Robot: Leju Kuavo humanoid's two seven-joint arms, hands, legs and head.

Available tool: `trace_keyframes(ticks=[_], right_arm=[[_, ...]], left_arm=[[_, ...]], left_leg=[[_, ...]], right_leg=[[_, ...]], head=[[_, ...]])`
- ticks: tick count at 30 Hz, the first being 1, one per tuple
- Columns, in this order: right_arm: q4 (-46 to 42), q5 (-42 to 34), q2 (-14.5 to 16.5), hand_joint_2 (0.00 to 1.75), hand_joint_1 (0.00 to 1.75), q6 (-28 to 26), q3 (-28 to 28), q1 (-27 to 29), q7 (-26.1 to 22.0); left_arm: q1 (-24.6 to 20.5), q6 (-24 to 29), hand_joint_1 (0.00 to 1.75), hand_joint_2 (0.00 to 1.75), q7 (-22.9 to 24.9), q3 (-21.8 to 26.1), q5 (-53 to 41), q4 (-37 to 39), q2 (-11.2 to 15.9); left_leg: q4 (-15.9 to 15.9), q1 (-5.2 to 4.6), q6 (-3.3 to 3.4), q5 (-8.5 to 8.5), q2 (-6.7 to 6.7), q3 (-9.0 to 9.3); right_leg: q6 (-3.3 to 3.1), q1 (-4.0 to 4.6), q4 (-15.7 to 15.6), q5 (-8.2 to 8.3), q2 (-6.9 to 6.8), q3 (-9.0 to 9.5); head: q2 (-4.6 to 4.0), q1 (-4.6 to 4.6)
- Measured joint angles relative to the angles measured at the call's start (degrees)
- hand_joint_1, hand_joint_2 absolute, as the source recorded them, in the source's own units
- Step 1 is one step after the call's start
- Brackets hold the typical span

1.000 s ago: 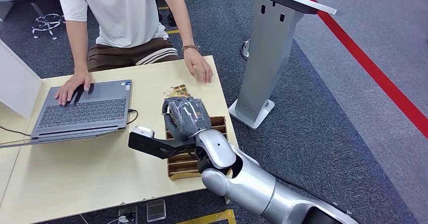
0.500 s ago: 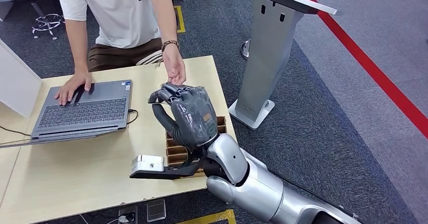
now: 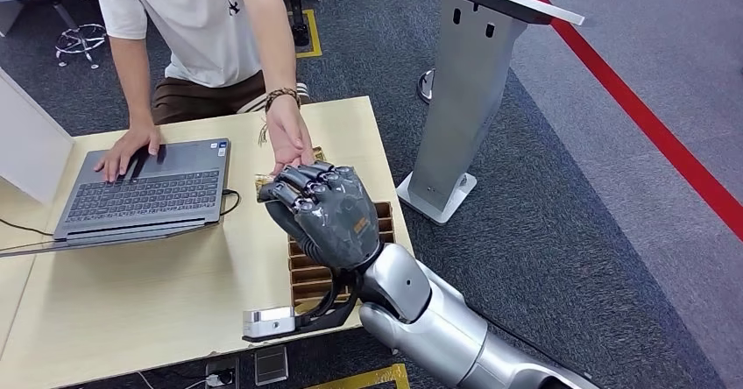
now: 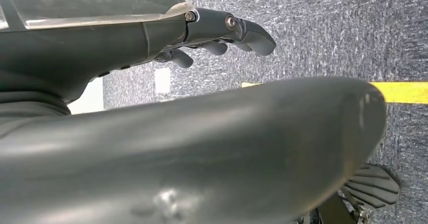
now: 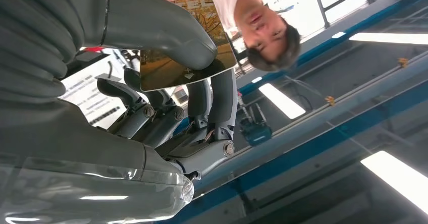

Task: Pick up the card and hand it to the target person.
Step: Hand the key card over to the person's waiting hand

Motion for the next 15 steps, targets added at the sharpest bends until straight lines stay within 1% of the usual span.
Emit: trace_keyframes(ticks=[7, 10, 15], right_arm=[[7.33, -0.77, 3.18, 1.75, 1.75, 0.00, -3.58, -0.68, -1.00], [11.16, -1.73, 4.73, 1.75, 1.75, 0.00, -4.79, -1.71, -2.74], [14.31, -0.42, 6.79, 1.75, 1.75, 0.00, -6.90, -2.48, -4.91]], left_arm=[[-0.02, 0.02, 0.00, 0.00, 0.23, -0.06, -0.08, 0.02, 0.00], [-0.06, 0.31, 0.00, 0.00, 0.50, -0.21, -0.17, 0.01, 0.00], [-0.08, 0.84, 0.00, 0.00, 1.47, -0.43, -0.38, 0.01, 0.00]], left_leg=[[0.00, 0.00, 0.00, 0.00, 0.00, 0.00], [0.00, 0.00, 0.00, 0.00, 0.00, 0.00], [0.00, 0.00, 0.00, 0.00, 0.00, -0.01]], right_leg=[[0.00, 0.00, 0.01, 0.00, 0.00, 0.01], [0.00, 0.00, 0.02, 0.00, -0.01, 0.01], [0.00, 0.00, 0.02, 0.00, 0.00, -0.01]], head=[[0.00, -0.01], [0.00, -0.01], [0.00, -0.03]])
